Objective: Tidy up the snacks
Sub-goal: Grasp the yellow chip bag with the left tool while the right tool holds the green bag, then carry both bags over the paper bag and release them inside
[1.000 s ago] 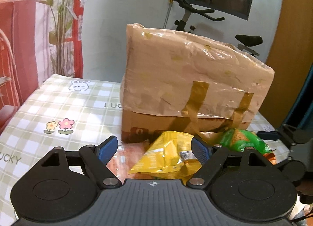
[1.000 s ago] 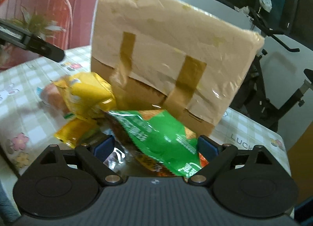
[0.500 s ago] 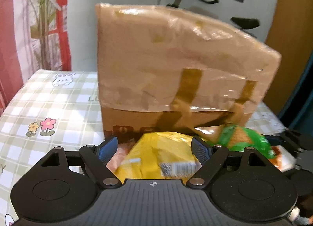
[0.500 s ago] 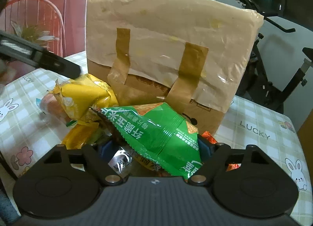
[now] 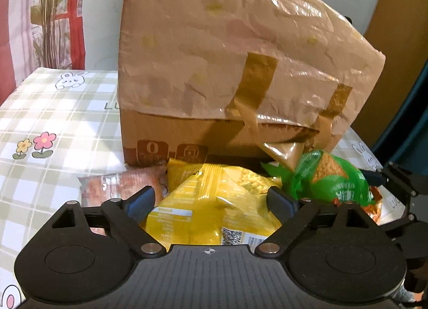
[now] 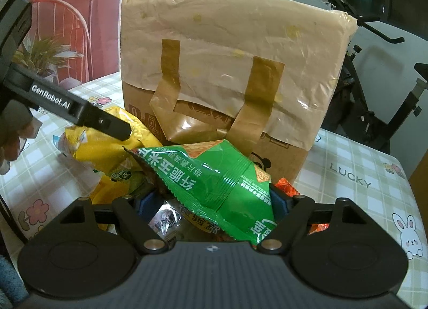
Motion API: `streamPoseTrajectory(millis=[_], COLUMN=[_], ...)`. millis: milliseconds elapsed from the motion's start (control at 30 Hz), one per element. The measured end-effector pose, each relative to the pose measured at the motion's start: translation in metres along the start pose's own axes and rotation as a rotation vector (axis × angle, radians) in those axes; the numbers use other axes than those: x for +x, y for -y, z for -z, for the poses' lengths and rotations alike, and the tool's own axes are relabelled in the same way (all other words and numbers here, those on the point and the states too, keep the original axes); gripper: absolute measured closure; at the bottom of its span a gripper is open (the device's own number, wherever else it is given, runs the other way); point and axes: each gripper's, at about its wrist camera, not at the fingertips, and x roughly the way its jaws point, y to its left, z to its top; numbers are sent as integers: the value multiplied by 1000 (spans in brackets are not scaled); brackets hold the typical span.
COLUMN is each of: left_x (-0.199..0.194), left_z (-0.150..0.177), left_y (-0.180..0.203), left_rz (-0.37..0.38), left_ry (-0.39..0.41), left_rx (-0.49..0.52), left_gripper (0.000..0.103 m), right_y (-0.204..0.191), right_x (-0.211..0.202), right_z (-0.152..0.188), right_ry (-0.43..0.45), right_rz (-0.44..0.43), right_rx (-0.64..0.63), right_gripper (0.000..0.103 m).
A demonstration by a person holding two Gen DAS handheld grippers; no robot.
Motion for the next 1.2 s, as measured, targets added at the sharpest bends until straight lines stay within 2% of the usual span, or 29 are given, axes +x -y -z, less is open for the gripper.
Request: streamPoseTrajectory(millis=[133, 233, 300, 367, 667, 833, 1100, 1200], left_x=[7, 6, 3, -1, -53, -77, -109, -121], left_z=[9, 18, 21, 21, 21, 22, 6, -5], left_y=[0, 12, 16, 15, 5, 5, -1, 3], left_rz=[25, -22, -29, -29, -62, -106, -165, -177], left_ry=[-62, -50, -42, -35, 90, 148, 252, 306], left_rx=[11, 102, 123, 111, 46, 39, -10, 14], left_gripper=[8, 10, 20, 25, 27, 27, 27, 27], right_y=[0, 0, -1, -2, -3, -3, -12, -14], right_x=[1, 0, 0, -2, -24, -39, -62, -71], right_z=[1, 1, 2, 2, 1, -4, -21, -32], right_ry=[1, 2, 3, 6, 50, 89, 168, 214], right_rz=[0, -1, -1, -1, -45, -86, -165, -198], right_rx=[2, 4, 4, 1, 7, 28, 30, 46], right_gripper=[21, 21, 21, 21, 22, 22, 22, 22])
